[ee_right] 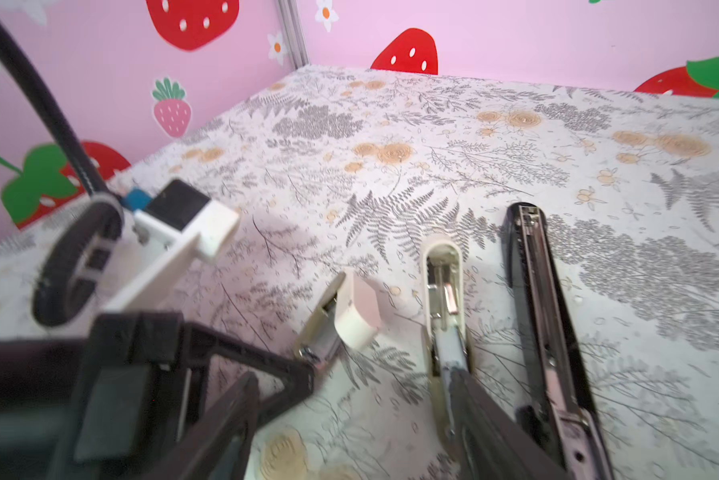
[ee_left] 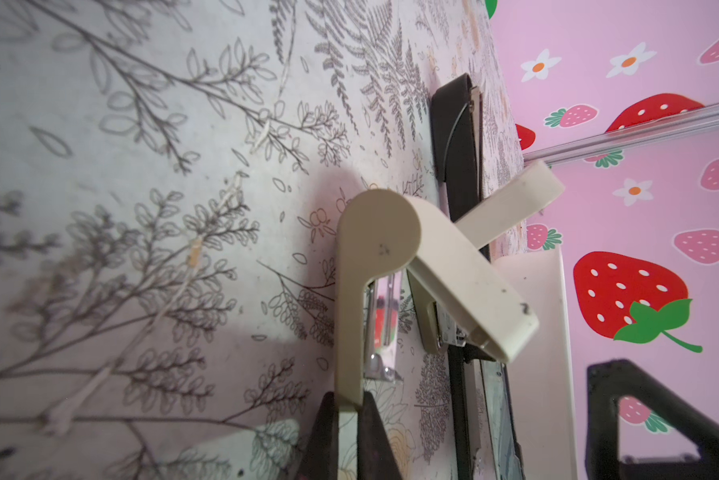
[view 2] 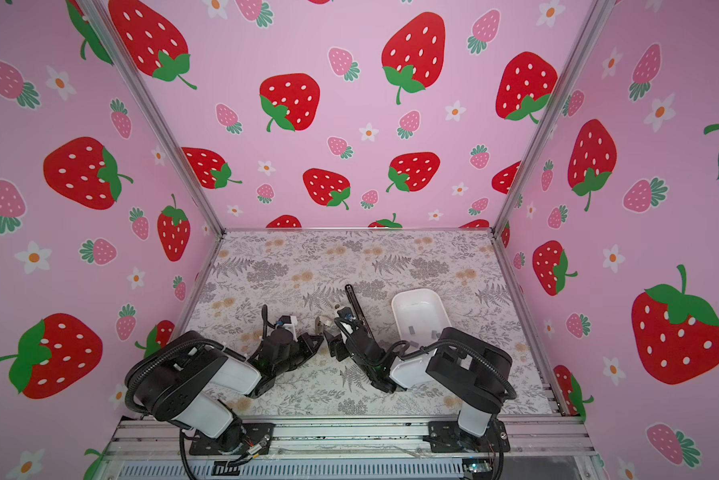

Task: Load the staples into the stapler

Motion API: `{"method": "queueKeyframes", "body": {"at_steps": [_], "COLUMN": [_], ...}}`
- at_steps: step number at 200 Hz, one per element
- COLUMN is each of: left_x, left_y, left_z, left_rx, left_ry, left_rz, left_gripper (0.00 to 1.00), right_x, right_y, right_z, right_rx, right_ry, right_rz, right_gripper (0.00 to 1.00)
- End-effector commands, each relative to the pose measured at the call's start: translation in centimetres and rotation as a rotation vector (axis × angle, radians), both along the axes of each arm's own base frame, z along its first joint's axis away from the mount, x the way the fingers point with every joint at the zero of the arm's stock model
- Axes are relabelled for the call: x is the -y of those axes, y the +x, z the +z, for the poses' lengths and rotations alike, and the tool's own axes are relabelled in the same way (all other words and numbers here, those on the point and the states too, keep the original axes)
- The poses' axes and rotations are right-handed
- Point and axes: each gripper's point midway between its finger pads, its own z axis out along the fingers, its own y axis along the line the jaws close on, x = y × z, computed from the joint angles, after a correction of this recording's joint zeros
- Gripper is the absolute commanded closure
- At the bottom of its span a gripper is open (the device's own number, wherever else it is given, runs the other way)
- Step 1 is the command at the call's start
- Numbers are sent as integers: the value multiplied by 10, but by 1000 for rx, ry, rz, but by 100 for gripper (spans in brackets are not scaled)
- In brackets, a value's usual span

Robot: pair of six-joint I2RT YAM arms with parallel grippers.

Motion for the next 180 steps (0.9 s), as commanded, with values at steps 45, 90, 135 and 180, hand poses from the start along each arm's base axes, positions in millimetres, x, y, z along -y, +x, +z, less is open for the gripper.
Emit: {"method": "queueKeyframes", "body": {"at_steps": [45, 90, 135, 180], "left_x": [-21, -22, -21, -20], "left_y": [-20, -20, -19, -19], "left_z": [-37, -39, -41, -43], "left_rx": [-122, -123, -125, -129], "left_ry": [101, 107, 104, 101], "left_rz": [42, 44, 45, 40], "left_gripper": [93, 93, 93, 93], "right_x": [-26, -39, -50, -54], "right_y": [32, 31, 25, 23], "right_z": [-7, -16, -23, -27], "right_rx": [-187, -243, -286, -309], "right_ry": [177, 184, 205, 215], "right_rz": [-90, -55, -12, 5], "right_gripper": [21, 23, 38, 46]}}
